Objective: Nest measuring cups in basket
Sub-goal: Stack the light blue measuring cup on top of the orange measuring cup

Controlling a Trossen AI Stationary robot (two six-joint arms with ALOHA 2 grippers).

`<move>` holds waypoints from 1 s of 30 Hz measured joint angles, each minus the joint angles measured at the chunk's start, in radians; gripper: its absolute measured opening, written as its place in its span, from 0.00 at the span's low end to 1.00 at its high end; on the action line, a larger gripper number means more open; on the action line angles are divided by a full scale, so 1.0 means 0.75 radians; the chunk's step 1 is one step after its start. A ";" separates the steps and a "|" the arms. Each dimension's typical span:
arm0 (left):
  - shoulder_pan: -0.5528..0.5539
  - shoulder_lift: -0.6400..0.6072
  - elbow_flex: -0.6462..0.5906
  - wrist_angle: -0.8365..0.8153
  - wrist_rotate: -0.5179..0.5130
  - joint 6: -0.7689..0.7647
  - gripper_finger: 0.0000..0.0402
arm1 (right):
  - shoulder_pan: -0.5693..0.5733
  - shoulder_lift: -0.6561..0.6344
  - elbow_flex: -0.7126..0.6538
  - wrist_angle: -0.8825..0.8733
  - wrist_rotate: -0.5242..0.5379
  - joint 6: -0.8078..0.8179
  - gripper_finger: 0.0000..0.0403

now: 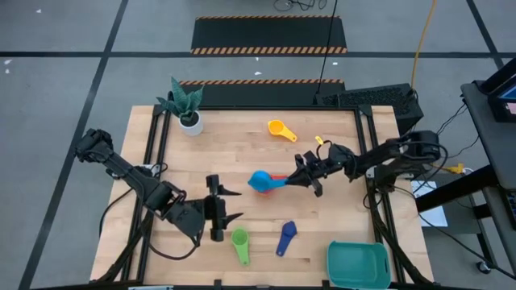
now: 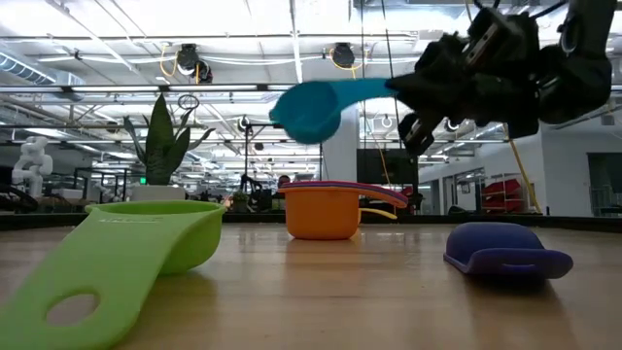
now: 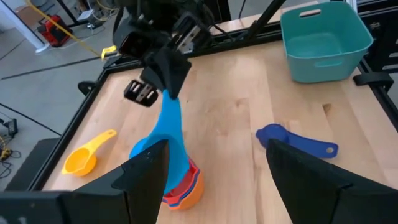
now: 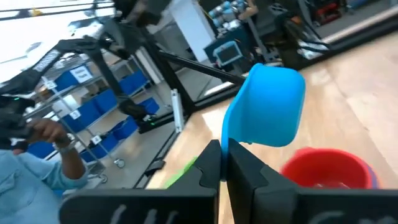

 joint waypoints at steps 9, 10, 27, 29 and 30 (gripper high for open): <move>-0.010 0.000 0.000 0.000 0.001 0.021 0.67 | -0.020 0.032 0.001 -0.087 -0.014 -0.012 0.00; -0.010 0.000 0.000 0.000 0.001 0.021 0.67 | -0.022 0.037 0.001 -0.088 -0.014 -0.017 0.00; -0.010 0.000 0.000 0.009 0.001 0.019 0.67 | -0.029 0.046 -0.040 -0.090 0.010 -0.005 0.00; -0.010 0.000 0.000 0.009 0.001 0.019 0.67 | -0.030 0.046 -0.046 -0.091 0.043 -0.004 0.01; -0.010 0.000 0.000 0.009 0.001 0.019 0.67 | -0.030 0.046 -0.049 -0.092 0.053 0.003 0.02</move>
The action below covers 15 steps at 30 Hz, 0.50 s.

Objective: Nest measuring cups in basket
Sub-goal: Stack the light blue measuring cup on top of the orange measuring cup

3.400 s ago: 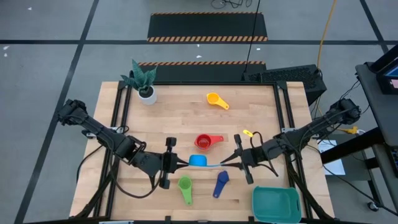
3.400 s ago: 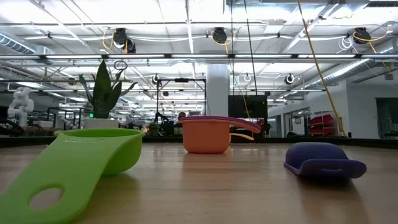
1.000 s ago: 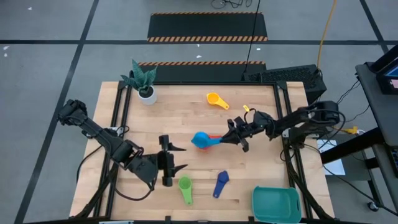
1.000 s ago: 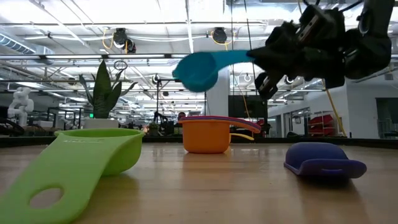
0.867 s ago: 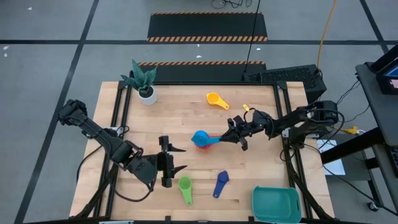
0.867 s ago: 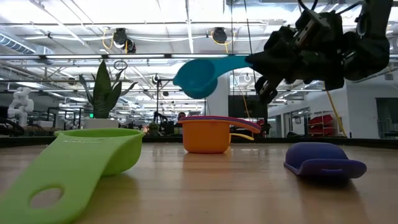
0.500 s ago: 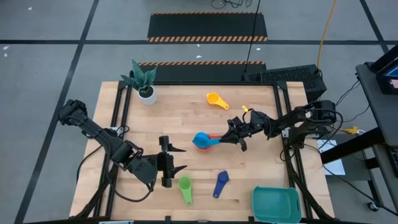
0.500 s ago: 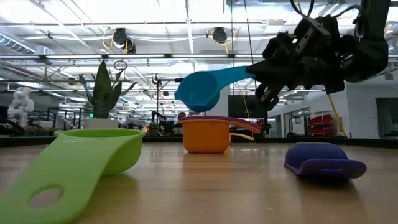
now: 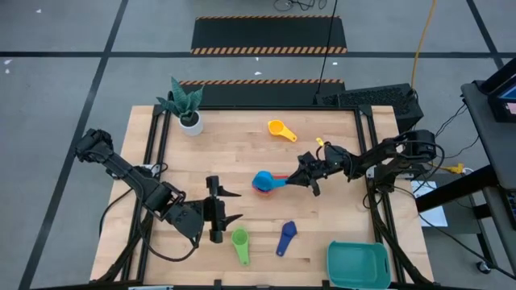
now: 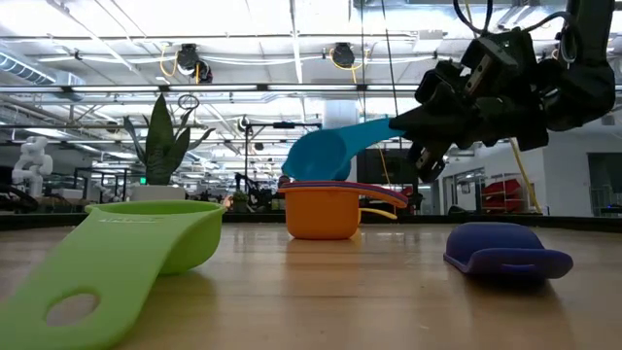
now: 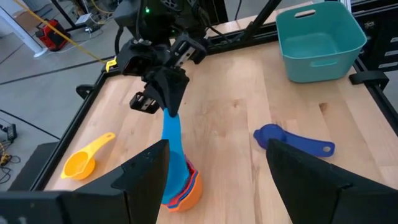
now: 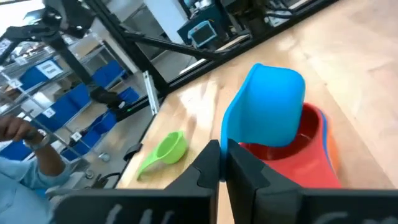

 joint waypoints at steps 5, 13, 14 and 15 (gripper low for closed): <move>0.000 0.000 0.000 0.000 0.000 -0.002 0.67 | -0.017 0.000 -0.002 -0.046 -0.005 0.026 0.07; 0.000 0.000 -0.001 0.000 0.000 -0.002 0.67 | -0.034 0.000 -0.002 -0.069 0.031 0.023 0.17; 0.000 0.000 -0.001 0.000 0.001 -0.002 0.67 | -0.035 0.000 -0.002 -0.069 0.043 0.021 0.18; 0.000 0.000 -0.001 0.000 0.001 -0.002 0.67 | -0.035 0.000 -0.002 -0.069 0.063 0.016 0.19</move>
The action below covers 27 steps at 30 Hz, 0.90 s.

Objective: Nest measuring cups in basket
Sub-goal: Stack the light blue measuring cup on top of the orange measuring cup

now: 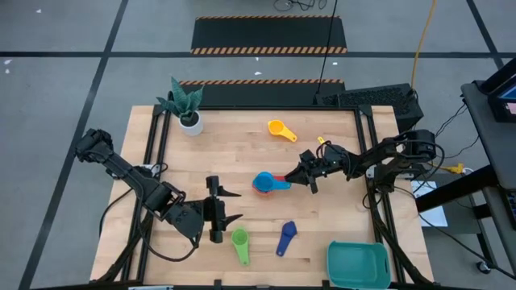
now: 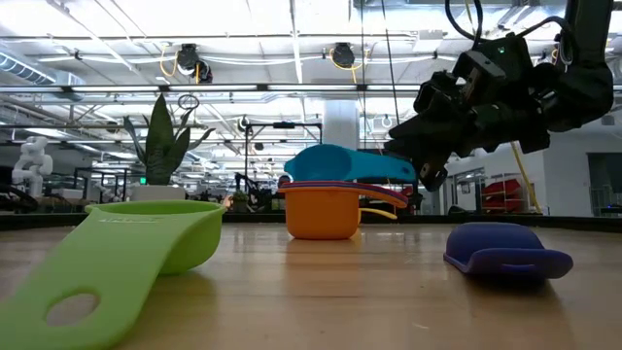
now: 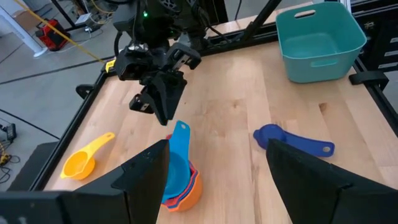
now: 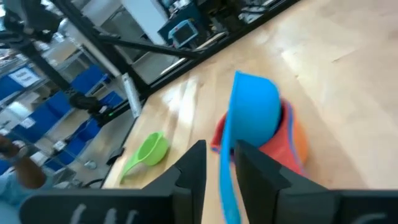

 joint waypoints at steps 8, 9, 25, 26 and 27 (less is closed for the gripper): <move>0.000 0.000 0.000 0.000 0.000 0.000 0.67 | -0.005 -0.001 0.000 -0.094 0.006 -0.076 0.25; 0.000 0.000 0.000 0.000 0.000 0.000 0.67 | -0.005 -0.001 0.000 -0.119 0.006 -0.106 0.26; 0.000 0.000 0.000 -0.001 0.001 0.007 0.67 | -0.002 -0.001 0.000 -0.206 -0.071 -0.162 0.46; 0.000 0.000 0.000 -0.001 0.001 0.007 0.67 | -0.002 -0.001 0.000 -0.219 -0.071 -0.163 0.46; 0.000 0.000 0.000 -0.001 0.001 0.007 0.67 | -0.002 -0.001 0.000 -0.230 -0.071 -0.163 0.45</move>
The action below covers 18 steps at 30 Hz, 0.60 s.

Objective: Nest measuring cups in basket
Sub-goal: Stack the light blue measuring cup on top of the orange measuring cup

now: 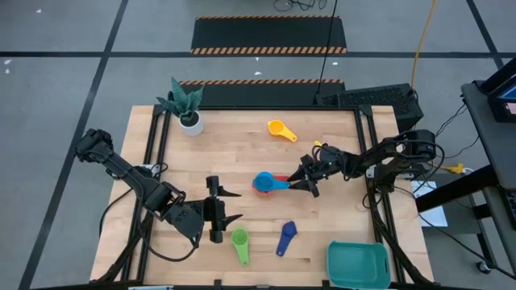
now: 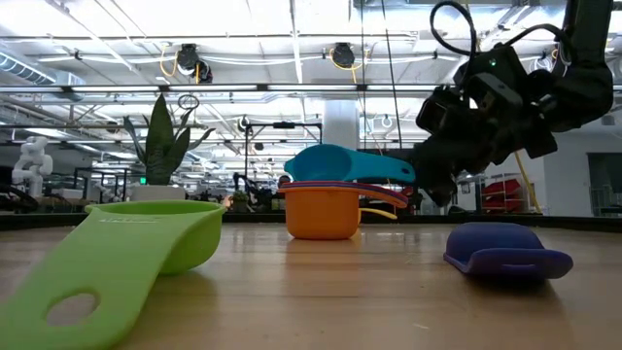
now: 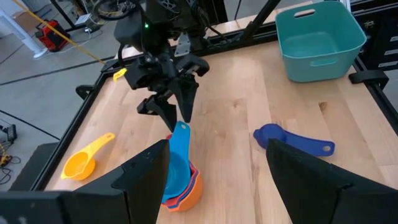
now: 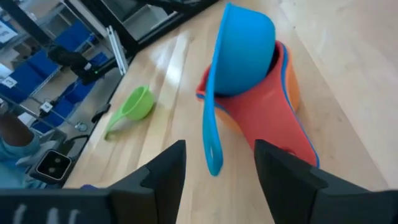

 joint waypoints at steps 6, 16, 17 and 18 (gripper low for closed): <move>0.000 0.000 0.000 0.000 0.000 -0.001 0.67 | -0.005 0.000 0.000 -0.009 0.000 0.022 0.32; 0.000 0.000 0.000 0.000 0.000 -0.001 0.67 | -0.032 -0.001 0.001 0.024 -0.005 0.045 0.03; 0.000 0.000 0.000 0.000 0.000 -0.001 0.67 | -0.033 -0.001 0.001 0.036 -0.007 0.045 0.02; 0.000 0.000 0.000 0.000 0.000 -0.001 0.67 | -0.033 -0.001 0.001 0.057 -0.024 0.046 0.01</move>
